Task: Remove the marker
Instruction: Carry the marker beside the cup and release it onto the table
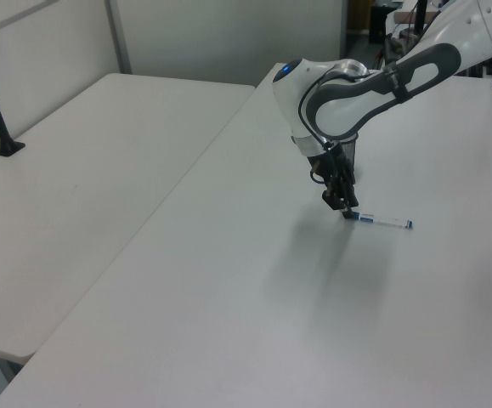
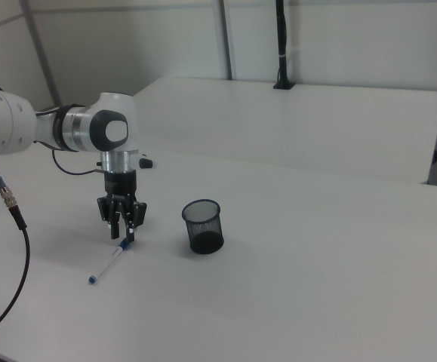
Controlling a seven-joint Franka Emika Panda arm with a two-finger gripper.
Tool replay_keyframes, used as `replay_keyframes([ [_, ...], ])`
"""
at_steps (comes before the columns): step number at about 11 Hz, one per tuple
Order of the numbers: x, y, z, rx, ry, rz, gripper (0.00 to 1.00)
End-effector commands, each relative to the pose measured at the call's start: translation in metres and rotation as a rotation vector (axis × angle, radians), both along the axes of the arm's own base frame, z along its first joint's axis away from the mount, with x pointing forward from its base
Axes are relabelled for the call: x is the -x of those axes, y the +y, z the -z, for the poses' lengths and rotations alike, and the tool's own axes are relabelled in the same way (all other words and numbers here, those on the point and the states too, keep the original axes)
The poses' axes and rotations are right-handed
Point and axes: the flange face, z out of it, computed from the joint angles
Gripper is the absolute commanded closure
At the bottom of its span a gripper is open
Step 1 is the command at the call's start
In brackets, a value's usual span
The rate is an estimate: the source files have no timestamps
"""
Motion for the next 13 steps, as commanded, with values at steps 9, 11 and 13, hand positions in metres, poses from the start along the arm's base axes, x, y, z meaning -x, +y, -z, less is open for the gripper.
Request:
replay_keyframes([
  [9,-0.005,-0.131,-0.209,-0.068,-0.359,0.198,0.0],
  [11,0.001,-0.152,-0.23,-0.088,-0.387,0.144,0.0],
  [13,0.006,-0.155,-0.236,-0.098,-0.378,0.104,0.0],
])
